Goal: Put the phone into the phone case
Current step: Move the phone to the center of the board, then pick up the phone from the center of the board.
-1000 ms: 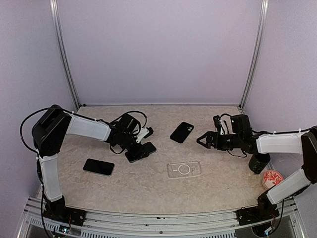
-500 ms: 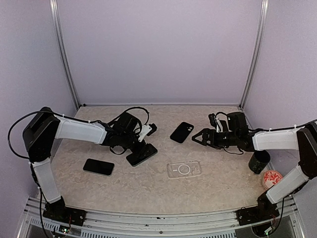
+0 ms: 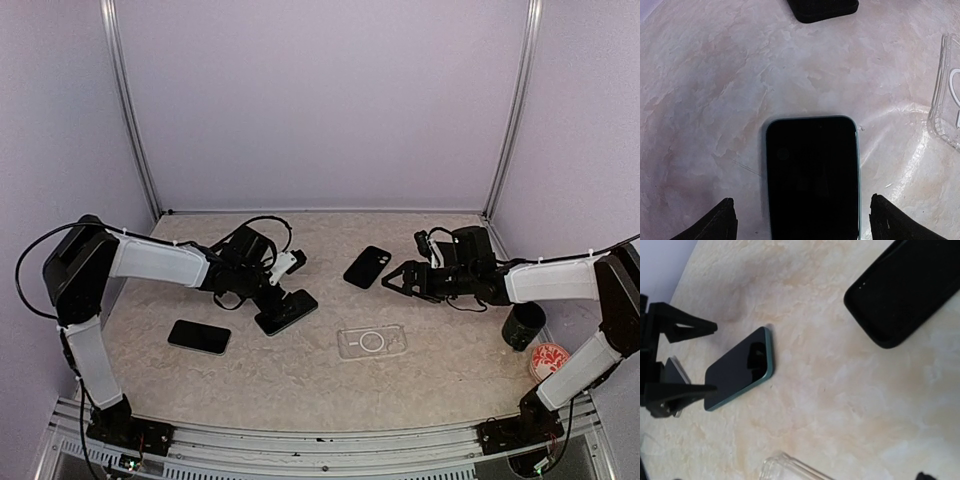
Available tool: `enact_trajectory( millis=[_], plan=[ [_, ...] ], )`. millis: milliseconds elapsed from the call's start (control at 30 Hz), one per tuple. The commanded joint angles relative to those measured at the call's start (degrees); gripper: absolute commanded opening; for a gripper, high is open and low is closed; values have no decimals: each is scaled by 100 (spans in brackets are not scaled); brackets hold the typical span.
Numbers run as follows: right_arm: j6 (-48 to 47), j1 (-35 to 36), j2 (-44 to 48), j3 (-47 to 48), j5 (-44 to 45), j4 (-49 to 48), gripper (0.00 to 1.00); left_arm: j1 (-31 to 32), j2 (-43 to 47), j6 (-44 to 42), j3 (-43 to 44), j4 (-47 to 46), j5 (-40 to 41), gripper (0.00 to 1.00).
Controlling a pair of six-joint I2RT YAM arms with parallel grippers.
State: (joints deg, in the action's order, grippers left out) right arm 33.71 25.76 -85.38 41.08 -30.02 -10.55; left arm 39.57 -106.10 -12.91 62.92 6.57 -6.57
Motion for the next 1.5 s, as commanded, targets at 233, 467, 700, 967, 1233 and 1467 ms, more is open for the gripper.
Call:
enact_trajectory(
  millis=[233, 467, 700, 967, 1233, 1467],
  plan=[
    [124, 61, -81, -142, -85, -320, 100, -85, -272, -398, 11, 146, -485, 90],
    [109, 70, -51, -160, -83, -301, 99, -151, -356, -414, 66, 164, -578, 90],
    [126, 70, -48, -177, -87, -333, 100, -143, -601, -401, 326, 432, -559, 88],
    [107, 70, -5, -192, -72, -290, 100, -143, -701, -393, 404, 510, -545, 83],
    [93, 70, -45, -141, -87, -262, 100, -104, -754, -380, 419, 542, -591, 71],
    [63, 70, -143, -16, -114, -150, 100, 8, -792, -362, 423, 522, -589, 62]
  ],
)
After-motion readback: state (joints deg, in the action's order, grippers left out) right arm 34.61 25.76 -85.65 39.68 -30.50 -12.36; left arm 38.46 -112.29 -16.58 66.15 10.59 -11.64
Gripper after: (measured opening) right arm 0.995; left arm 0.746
